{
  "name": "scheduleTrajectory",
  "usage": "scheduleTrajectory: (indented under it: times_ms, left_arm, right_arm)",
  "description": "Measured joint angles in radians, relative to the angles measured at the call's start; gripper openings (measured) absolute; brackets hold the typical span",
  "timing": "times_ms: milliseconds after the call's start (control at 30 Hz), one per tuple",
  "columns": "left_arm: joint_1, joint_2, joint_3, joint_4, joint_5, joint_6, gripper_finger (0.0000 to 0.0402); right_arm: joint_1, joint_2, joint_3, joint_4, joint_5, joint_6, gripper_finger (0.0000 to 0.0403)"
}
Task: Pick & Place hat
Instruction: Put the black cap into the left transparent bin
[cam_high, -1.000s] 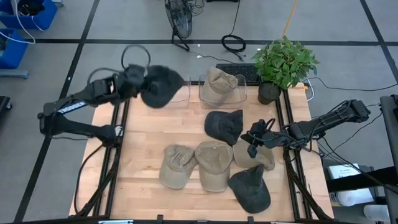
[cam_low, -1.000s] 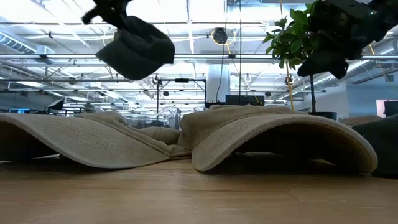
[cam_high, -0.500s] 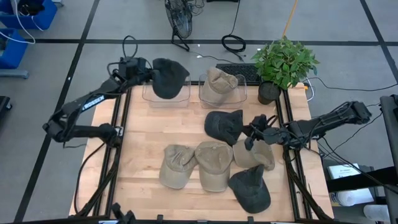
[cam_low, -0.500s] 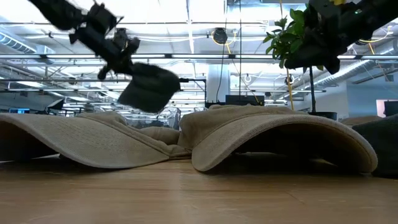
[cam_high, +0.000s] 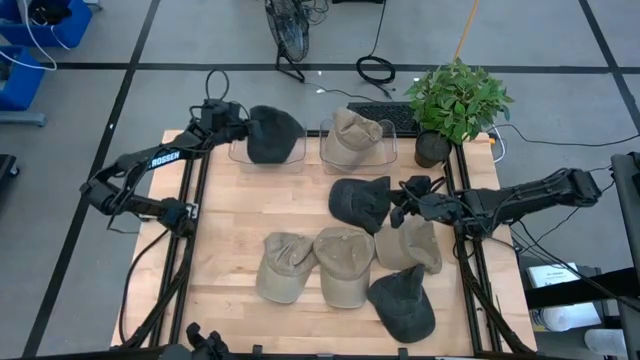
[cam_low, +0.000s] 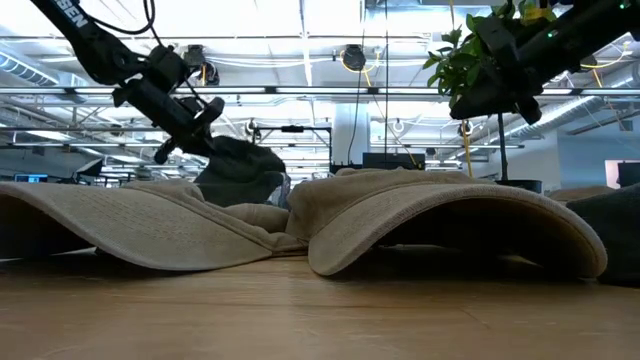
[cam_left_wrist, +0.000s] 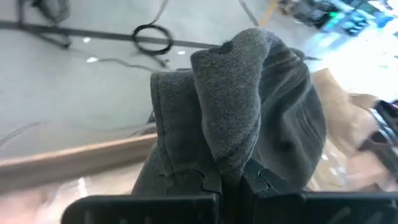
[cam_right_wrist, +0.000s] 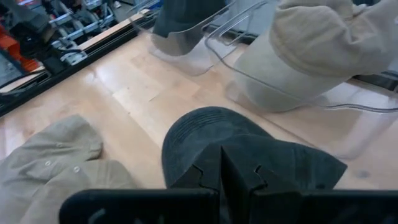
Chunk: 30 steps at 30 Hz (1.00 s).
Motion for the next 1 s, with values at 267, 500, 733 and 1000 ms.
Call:
scheduleTrajectory:
  times_ms: [267, 500, 733, 1000]
  left_arm:
    - [-0.013, 0.001, 0.0, -0.064, -0.025, -0.006, 0.0017]
    - [-0.013, -0.001, 0.0, -0.065, 0.012, 0.071, 0.0024]
    - [-0.011, -0.005, 0.001, -0.048, 0.02, 0.079, 0.0098]
    - [-0.01, -0.021, 0.001, -0.049, 0.02, 0.09, 0.0205]
  right_arm:
    - [-0.038, 0.0, 0.0, 0.042, 0.0, -0.001, 0.0]
    - [-0.07, 0.0, 0.0, 0.053, 0.0, -0.007, 0.0]
    - [-0.088, 0.0, 0.0, 0.053, -0.001, -0.001, 0.0]
    - [-0.092, 0.0, 0.0, 0.055, -0.001, -0.001, 0.0]
